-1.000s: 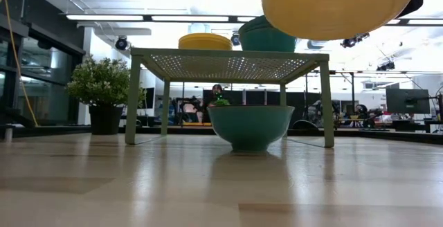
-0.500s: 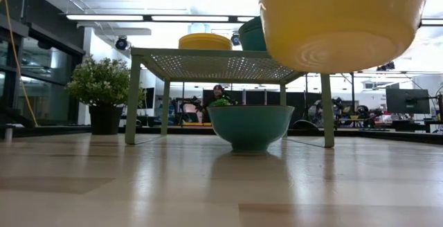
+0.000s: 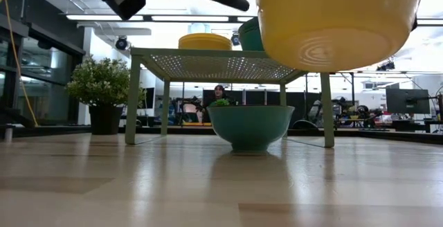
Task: Pick & Place Mini bowls
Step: Stack the yellow bowl on top of the yellow bowl on the shelf
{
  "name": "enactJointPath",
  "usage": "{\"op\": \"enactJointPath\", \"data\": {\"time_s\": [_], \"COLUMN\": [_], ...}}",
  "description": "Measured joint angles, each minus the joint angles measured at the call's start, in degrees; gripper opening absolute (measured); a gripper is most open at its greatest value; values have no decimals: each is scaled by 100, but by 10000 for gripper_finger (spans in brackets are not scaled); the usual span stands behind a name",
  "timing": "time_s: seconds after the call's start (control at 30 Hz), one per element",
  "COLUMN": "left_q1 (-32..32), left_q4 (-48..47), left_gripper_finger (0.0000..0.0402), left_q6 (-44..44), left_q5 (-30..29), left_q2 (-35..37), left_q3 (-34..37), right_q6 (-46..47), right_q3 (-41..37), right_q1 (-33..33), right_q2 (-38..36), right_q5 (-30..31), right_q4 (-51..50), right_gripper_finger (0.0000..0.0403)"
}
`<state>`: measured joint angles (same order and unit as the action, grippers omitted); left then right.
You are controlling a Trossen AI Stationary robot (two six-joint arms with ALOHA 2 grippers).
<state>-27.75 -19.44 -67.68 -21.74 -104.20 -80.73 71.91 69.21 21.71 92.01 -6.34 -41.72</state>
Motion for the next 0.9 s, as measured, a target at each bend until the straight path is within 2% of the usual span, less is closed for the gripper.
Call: {"op": "enactJointPath", "data": {"time_s": [0.57,0.9], "left_q1": [12,37], "left_q4": [168,-75], "left_gripper_finger": [65,65], "left_q6": [-31,39], "left_q5": [128,188], "left_q2": [-89,-98], "left_q3": [-4,-2], "right_q6": [-259,-239], "right_q3": [0,-2], "right_q1": [-116,-120], "right_q2": [0,0], "right_q5": [29,-31], "right_q4": [223,307], "right_gripper_finger": [0,0]}}
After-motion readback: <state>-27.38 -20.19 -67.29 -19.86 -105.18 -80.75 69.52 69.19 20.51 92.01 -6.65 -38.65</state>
